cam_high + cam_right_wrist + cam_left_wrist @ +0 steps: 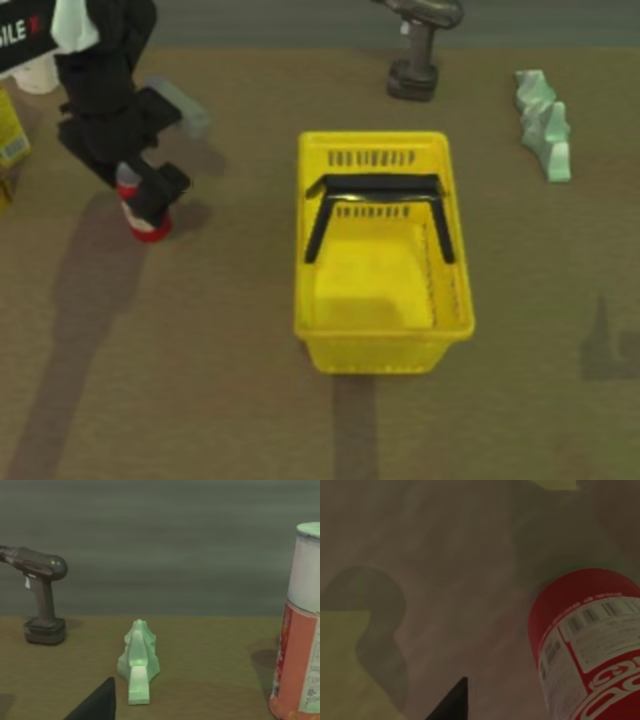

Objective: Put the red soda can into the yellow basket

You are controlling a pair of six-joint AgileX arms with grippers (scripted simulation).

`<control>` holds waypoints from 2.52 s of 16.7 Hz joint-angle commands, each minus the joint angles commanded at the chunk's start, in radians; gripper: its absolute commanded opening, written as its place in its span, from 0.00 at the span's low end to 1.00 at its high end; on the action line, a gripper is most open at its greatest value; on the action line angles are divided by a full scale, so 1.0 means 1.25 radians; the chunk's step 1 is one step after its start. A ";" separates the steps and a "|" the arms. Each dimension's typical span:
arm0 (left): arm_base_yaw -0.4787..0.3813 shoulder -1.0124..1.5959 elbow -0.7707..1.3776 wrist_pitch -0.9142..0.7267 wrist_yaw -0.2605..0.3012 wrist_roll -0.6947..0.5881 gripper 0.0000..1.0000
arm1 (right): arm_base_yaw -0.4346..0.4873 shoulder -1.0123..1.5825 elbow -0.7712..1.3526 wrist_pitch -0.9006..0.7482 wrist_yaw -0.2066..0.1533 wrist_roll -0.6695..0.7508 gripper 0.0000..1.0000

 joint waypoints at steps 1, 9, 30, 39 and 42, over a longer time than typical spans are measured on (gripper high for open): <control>0.000 0.000 0.000 0.000 0.000 0.000 0.55 | 0.000 0.000 0.000 0.000 0.000 0.000 1.00; 0.000 0.000 0.000 0.000 0.000 0.000 0.00 | 0.000 0.000 0.000 0.000 0.000 0.000 1.00; -0.045 -0.035 -0.144 0.577 0.415 -0.183 0.00 | 0.000 0.000 0.000 0.000 0.000 0.000 1.00; -0.089 -0.124 -0.360 1.282 0.876 -0.411 0.00 | 0.000 0.000 0.000 0.000 0.000 0.000 1.00; -0.098 -0.158 -0.404 1.413 0.976 -0.455 0.00 | 0.000 0.000 0.000 0.000 0.000 0.000 1.00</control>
